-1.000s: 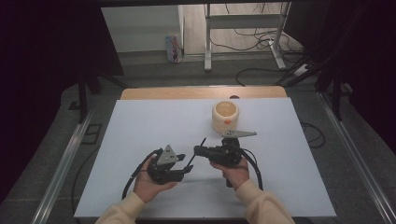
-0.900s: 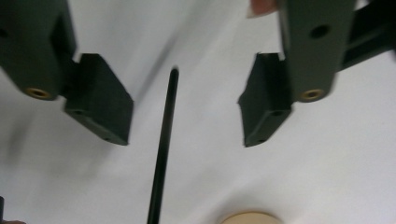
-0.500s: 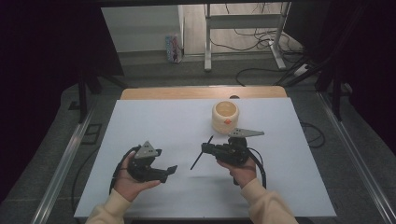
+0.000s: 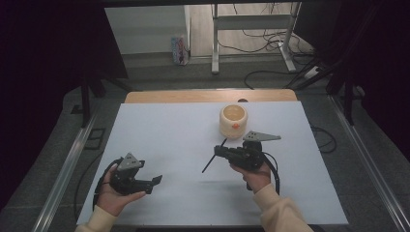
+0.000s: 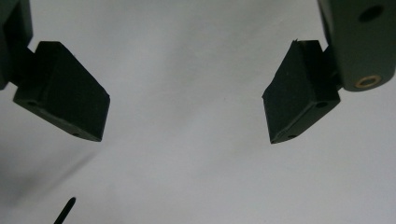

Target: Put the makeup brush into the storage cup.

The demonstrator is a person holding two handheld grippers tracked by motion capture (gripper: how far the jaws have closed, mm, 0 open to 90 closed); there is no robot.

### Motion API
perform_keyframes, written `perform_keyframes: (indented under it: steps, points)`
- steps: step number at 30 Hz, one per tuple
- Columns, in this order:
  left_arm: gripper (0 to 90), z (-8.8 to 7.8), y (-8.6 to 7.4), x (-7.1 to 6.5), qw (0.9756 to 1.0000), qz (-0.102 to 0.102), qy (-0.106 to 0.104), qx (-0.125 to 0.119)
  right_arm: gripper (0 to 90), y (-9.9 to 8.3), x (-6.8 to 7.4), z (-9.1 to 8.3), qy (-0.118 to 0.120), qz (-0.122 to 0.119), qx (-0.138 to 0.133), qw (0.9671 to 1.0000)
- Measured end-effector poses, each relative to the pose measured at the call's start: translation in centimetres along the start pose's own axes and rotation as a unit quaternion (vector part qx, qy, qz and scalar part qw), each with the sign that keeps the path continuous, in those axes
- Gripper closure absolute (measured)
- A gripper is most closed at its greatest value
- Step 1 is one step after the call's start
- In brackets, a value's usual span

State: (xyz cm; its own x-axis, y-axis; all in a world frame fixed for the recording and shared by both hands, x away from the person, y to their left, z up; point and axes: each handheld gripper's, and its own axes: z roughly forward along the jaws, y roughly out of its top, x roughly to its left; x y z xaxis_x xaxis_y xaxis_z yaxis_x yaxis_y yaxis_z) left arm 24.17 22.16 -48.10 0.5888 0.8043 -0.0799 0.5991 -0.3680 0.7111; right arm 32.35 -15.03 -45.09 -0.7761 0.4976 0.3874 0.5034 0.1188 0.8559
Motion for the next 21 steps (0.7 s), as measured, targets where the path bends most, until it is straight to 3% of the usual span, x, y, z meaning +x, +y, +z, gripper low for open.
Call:
perform_keyframes:
  steps: [21]
  points:
    - [16.3,0.7,-0.2,0.4,0.9998,0.002,0.002,0.021,85.7,0.8,-0.6,-1.5,-0.015,0.001,-0.025,0.9996]
